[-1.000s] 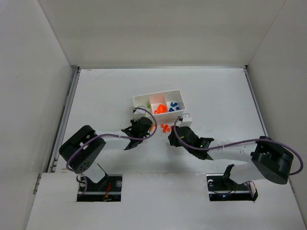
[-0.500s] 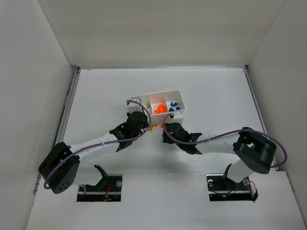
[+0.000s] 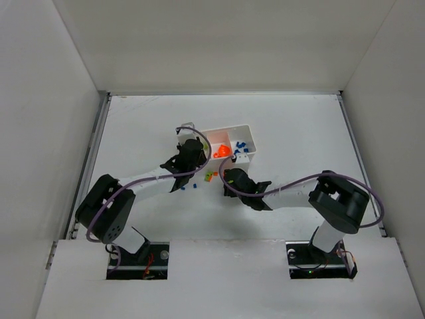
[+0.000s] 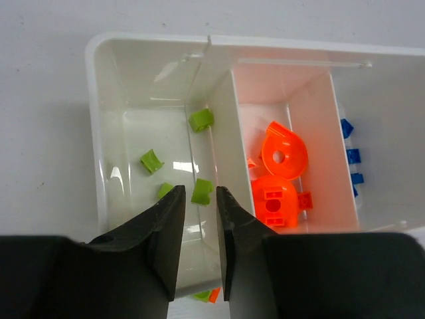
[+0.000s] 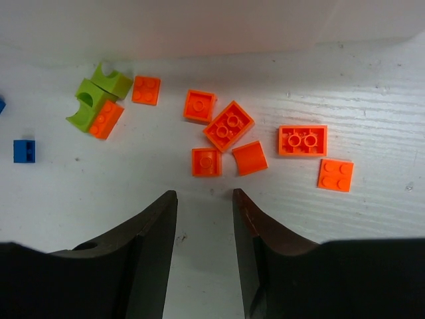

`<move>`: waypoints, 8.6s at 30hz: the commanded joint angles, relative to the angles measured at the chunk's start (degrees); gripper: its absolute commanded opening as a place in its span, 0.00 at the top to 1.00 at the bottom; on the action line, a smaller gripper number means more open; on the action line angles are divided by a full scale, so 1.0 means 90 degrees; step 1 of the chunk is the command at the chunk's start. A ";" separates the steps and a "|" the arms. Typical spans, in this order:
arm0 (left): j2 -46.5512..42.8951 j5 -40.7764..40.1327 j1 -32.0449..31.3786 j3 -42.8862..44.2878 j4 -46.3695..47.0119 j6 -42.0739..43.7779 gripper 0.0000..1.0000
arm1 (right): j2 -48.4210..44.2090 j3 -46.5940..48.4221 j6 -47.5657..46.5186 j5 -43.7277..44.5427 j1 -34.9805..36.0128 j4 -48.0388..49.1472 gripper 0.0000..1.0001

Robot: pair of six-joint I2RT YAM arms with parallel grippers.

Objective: Sort the legos into containers by color

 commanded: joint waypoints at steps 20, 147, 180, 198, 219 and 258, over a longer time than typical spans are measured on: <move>-0.2099 -0.0444 -0.0782 -0.1492 -0.0545 -0.0210 0.72 | -0.0060 0.0317 0.0028 0.0391 0.0019 -0.0197 0.84; -0.0651 -0.0484 -0.1252 -0.0955 -0.0555 -0.0132 0.87 | -0.1079 -0.0328 -0.0226 -0.0868 -0.0449 0.0397 0.62; 0.0089 0.0170 0.0575 0.0393 0.0235 -0.0015 0.66 | 0.0855 0.0980 -0.0392 -0.0898 -0.0176 0.0329 0.60; -0.2333 -0.0220 -0.0440 -0.1570 -0.0428 -0.0434 0.70 | 0.0856 0.1030 -0.0382 -0.0546 0.0078 -0.0042 0.84; -0.0703 -0.0611 -0.1232 -0.1014 0.0362 -0.0610 0.68 | -0.0670 0.1750 -0.1397 -0.0673 -0.0888 -0.0306 0.85; 0.1211 -0.0484 -0.1154 -0.0184 0.0197 -0.0376 0.72 | -0.1596 0.0454 -0.0949 -0.0644 -0.0908 0.0241 0.57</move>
